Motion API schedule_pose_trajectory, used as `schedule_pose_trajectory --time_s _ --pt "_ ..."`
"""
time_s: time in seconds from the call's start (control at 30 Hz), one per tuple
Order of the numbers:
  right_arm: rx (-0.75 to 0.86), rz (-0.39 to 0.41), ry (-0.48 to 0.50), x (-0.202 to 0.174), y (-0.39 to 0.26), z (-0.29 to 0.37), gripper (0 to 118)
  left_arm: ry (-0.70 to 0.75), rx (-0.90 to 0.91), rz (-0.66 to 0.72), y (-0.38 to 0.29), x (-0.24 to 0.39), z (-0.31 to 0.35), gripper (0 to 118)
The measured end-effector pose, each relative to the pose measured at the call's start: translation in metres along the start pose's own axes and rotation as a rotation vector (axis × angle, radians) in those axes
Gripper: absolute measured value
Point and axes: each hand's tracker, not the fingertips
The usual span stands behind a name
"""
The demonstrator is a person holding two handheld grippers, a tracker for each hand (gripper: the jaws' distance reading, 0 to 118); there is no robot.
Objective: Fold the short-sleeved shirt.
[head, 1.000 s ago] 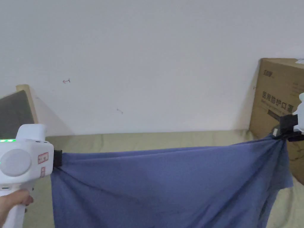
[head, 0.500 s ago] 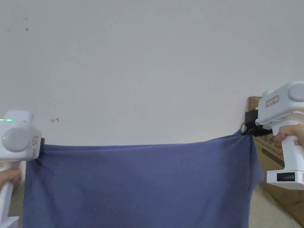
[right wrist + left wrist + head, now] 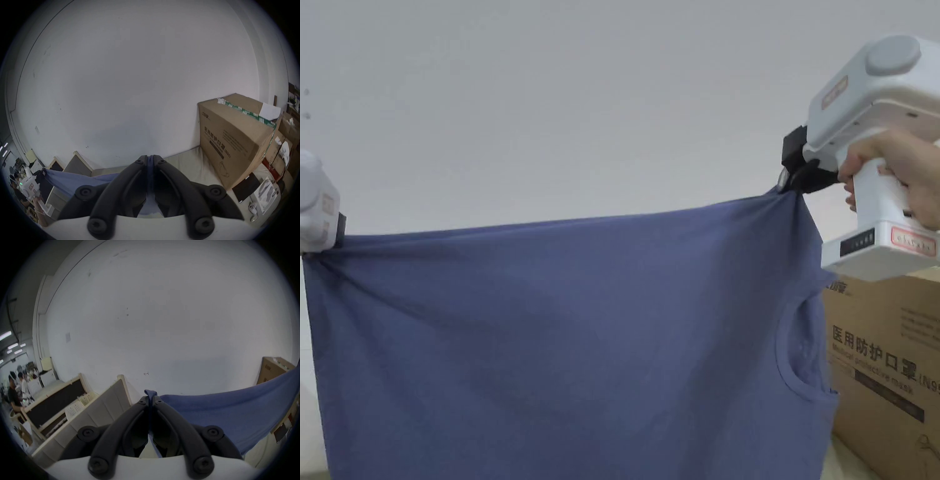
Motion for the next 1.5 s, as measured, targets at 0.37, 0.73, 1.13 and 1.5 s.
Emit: schedule_pose_trajectory --time_s 0.37,0.73,1.13,1.5 --pt "-0.138 0.035 -0.045 0.014 -0.078 -0.073 7 0.058 -0.06 -0.015 -0.071 0.03 -0.058 2" --pt "-0.511 0.086 -0.186 0.055 -0.286 -0.274 7 0.108 -0.402 -0.122 -0.323 0.107 -0.186 2" --pt "-0.698 -0.006 -0.218 0.104 -0.414 -0.307 7 0.073 -0.579 -0.152 -0.438 0.09 -0.2 2" --pt "-0.577 0.104 -0.115 0.102 -0.433 -0.098 7 -0.059 -0.489 -0.162 -0.445 0.017 0.0 2"
